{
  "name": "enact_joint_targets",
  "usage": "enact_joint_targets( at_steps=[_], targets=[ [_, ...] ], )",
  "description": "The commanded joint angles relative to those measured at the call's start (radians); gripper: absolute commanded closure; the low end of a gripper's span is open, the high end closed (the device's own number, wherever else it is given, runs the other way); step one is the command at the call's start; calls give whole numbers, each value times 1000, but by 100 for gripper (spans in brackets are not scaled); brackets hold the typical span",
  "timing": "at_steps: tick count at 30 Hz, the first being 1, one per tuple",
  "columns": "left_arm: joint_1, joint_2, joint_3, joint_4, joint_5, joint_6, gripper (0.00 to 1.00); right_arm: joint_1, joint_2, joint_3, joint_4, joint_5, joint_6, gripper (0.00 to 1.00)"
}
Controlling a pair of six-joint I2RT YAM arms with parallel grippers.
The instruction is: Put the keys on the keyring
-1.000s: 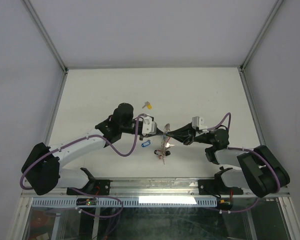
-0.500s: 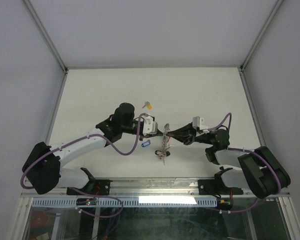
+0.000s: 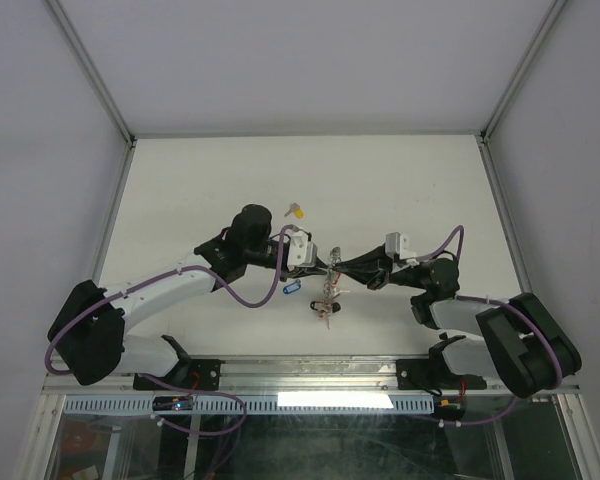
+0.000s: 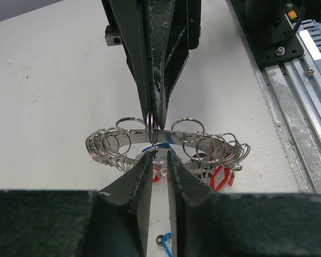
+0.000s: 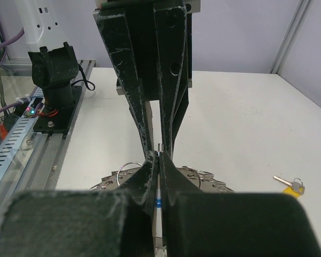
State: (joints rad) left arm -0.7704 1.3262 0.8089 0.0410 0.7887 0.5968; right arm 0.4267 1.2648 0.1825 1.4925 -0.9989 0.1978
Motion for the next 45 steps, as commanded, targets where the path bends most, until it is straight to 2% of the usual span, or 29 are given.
enact_joint_targets(
  at_steps=[1, 4, 7, 17, 21, 32, 45],
  targets=[
    [6, -31, 18, 10, 11, 18, 78, -4, -30, 28, 147, 36, 3, 100],
    [6, -52, 7, 28, -7, 11, 70, -4, -30, 29, 147, 35, 3, 100],
    [6, -51, 6, 62, -3, -9, 69, -4, -29, 31, 147, 31, 3, 100],
    [6, -32, -5, 165, 24, -83, 73, -5, -28, 31, 147, 28, 2, 100],
    [6, -17, -1, 168, 34, -88, 77, -4, -29, 31, 147, 26, 3, 100],
    [6, 3, -6, 160, 53, -89, 75, -4, -30, 32, 147, 29, 1, 100],
    [6, 16, -1, 157, 56, -85, 79, -5, -27, 34, 147, 28, 2, 100]
  ],
)
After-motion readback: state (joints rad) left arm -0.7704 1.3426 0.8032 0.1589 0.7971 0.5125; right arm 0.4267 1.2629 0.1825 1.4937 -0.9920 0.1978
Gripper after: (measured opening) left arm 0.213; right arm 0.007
